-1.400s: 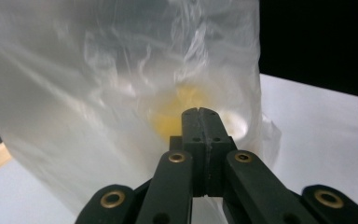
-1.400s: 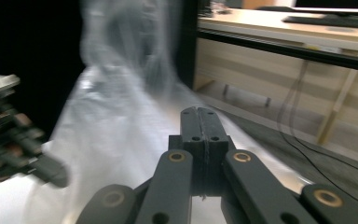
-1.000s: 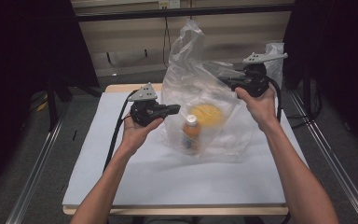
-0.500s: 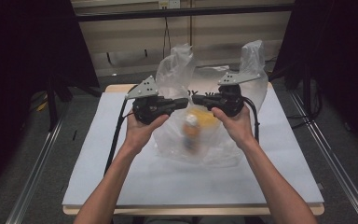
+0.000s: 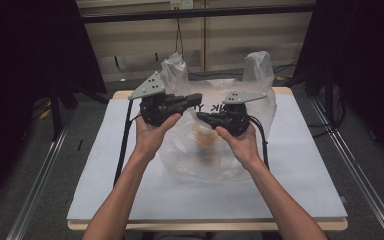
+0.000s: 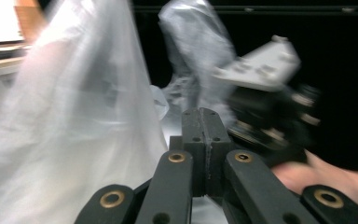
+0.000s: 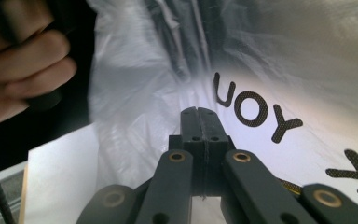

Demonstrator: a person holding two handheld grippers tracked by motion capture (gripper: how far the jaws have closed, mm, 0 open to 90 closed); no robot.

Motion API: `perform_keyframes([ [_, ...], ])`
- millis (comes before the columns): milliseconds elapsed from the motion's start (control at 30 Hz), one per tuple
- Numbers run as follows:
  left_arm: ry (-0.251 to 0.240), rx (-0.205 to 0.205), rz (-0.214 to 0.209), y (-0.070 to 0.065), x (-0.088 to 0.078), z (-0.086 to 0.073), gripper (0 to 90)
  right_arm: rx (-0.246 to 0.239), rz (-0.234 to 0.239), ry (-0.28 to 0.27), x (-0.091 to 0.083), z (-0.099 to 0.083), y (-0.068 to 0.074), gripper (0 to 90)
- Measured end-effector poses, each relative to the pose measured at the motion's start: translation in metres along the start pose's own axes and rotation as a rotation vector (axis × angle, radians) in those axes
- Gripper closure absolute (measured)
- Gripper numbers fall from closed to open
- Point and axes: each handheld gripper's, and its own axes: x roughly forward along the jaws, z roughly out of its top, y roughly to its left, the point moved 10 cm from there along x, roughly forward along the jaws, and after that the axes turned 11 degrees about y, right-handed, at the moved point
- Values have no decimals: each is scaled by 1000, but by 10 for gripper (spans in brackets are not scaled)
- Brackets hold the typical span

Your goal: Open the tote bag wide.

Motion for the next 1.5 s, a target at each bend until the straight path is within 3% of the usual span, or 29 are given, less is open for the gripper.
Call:
perform_keyframes([
  [100, 22, -31, 35, 16, 5, -6, 900, -8, -10, 9, -1, -4, 2, 900],
  [267, 76, -53, 94, 29, 11, -27, 900, -21, -10, 28, -8, -11, 7, 900],
  [467, 135, -49, 102, 24, 20, -46, 900, -45, -2, 34, -9, -21, 20, 900],
  [667, 155, -94, 93, 29, 21, -77, 900, -47, 1, 40, -12, -41, 28, 900],
  [900, 206, -108, 77, 29, 28, -105, 900, -8, -49, 53, -20, -56, 11, 900],
  [1100, 236, -101, 64, 23, 40, -112, 900, 14, -61, 10, -26, -46, 2, 900],
  [1300, 238, -107, 44, 15, 48, -116, 900, 14, -75, -35, -27, -24, -7, 900],
  [1400, 250, -101, 46, 13, 49, -120, 900, 29, -102, -34, -25, -16, -19, 900],
  [1500, 273, -92, 54, 15, 47, -123, 900, 22, -153, 7, -20, -20, -30, 900],
])
